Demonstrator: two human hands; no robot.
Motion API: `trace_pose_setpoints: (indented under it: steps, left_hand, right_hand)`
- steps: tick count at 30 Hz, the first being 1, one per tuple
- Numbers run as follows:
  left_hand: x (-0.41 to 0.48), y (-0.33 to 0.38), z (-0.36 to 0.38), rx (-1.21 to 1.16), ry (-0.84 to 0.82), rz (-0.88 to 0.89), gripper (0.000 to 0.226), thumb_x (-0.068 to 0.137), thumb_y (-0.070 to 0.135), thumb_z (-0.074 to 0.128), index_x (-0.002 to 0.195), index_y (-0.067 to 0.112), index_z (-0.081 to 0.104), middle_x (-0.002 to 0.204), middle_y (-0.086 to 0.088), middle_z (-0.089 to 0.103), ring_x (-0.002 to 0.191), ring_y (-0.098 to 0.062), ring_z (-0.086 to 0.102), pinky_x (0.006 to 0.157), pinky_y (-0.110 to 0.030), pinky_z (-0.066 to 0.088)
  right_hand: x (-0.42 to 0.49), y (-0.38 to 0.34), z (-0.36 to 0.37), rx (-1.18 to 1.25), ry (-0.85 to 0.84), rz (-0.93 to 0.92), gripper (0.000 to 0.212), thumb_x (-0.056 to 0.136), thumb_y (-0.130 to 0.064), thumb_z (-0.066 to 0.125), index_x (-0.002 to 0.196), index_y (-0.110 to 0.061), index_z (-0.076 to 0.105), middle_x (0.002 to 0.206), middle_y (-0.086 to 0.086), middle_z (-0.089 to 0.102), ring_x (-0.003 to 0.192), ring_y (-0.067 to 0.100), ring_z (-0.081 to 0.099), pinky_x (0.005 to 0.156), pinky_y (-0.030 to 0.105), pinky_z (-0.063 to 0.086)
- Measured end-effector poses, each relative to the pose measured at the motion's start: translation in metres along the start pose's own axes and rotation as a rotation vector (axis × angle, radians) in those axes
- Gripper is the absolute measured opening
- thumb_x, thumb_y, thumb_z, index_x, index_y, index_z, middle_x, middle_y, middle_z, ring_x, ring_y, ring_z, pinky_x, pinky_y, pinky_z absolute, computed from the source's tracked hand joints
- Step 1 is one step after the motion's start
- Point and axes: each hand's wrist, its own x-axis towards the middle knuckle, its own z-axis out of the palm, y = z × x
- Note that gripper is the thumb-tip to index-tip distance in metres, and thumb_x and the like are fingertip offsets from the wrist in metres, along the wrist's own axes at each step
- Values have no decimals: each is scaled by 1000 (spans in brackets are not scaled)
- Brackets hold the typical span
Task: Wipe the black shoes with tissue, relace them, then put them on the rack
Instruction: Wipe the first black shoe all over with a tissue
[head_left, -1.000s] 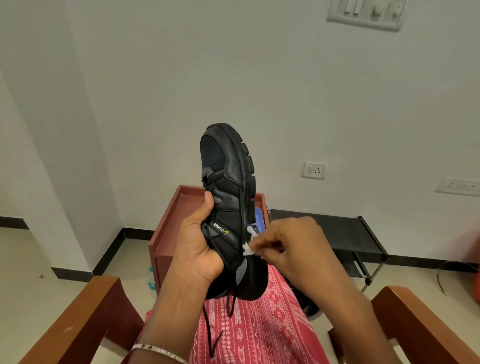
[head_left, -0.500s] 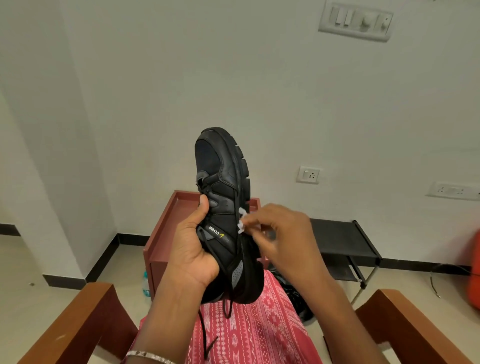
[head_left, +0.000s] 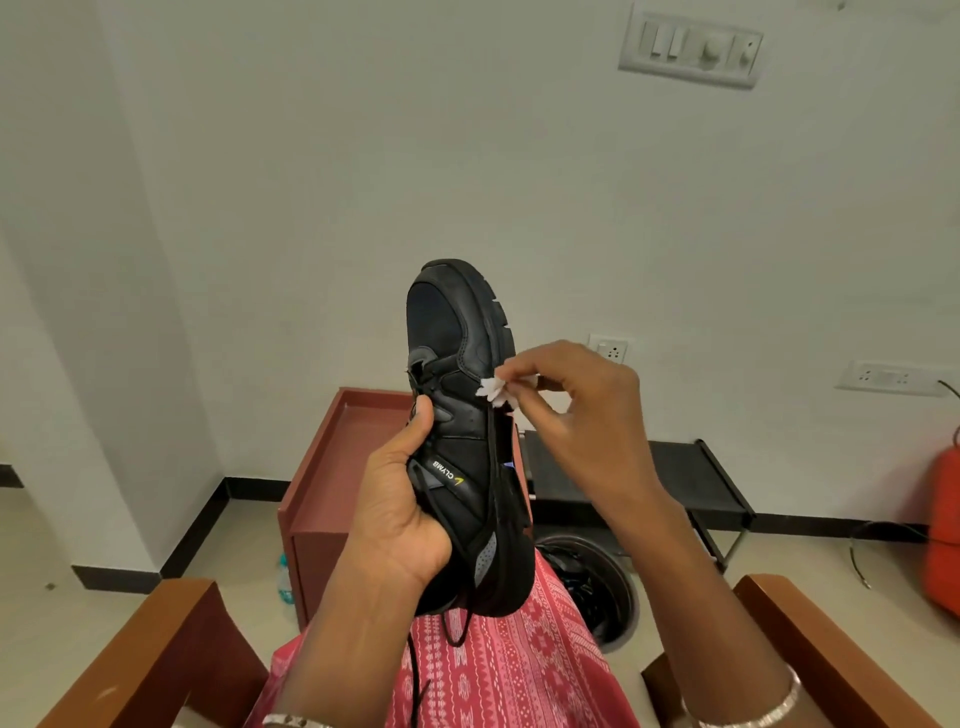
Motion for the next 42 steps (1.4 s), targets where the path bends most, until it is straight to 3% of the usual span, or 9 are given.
trace_pose_setpoints:
  steps: [3,7,11,16,19,26,30,33,42]
  left_hand:
    - [-1,2,-1,-6,-16,-8,37,96,33,59,116,4,71,112,-20,72,93,-34,73,83,-50,59]
    - [-4,3,0,-24,-39,-33,44,100,34,52,92,0,79,103,-25,73,87,-39,74,74,-54,60]
    - [0,-3,2,-10,16,-44,40,96,32,59,123,4,68,121,-20,68,97,-34,71,85,-49,59]
    - [-1,-10,6,6,-3,-65,45,93,32,64,130,7,63,125,-16,67,103,-31,68,97,-49,52]
    - [2,-9,2,-35,-22,-82,46,95,33,63,134,9,61,133,-17,63,117,-33,63,102,-52,49]
    - [1,2,-5,-65,-8,-64,41,97,34,57,93,-1,78,101,-22,74,83,-34,75,73,-50,62]
    - [2,-2,-2,-38,-25,-73,43,95,32,62,130,8,64,124,-16,67,100,-32,70,102,-49,50]
    - [3,-6,-1,-6,-42,-86,47,94,33,63,136,12,59,128,-15,66,103,-33,68,101,-52,48]
    - [-2,7,-4,-53,-23,-57,40,94,35,60,88,0,80,97,-20,75,81,-32,75,73,-46,62]
  right_hand:
    - [-19,-4,4,19,-138,58,15,82,-4,77,94,-14,77,87,-6,72,82,9,67,74,35,58]
    - [-31,-6,-2,67,-349,176,12,83,-9,78,91,-18,77,84,-11,72,81,5,68,75,31,59]
    - [-9,-6,-6,89,-149,179,16,79,-2,77,84,-16,77,80,-10,73,79,6,69,73,31,60]
    - [4,-7,-3,5,140,79,11,86,-3,74,92,-12,75,87,-5,72,83,7,68,74,28,57]
    - [-17,-6,10,-7,143,62,18,87,0,72,100,-12,76,96,-3,72,92,13,67,80,36,56]
    - [-68,-16,22,133,-2,203,27,88,-1,71,110,-16,76,102,-9,72,99,0,66,85,23,57]
    - [-32,-11,20,124,102,273,24,85,1,72,99,-17,79,95,-8,75,92,0,68,82,16,55]
    - [-8,-10,19,86,217,237,22,89,-1,69,102,-16,79,98,-4,74,92,3,68,80,14,53]
    - [-83,-36,45,87,82,232,42,89,7,65,118,-23,74,107,-10,67,105,7,63,90,29,55]
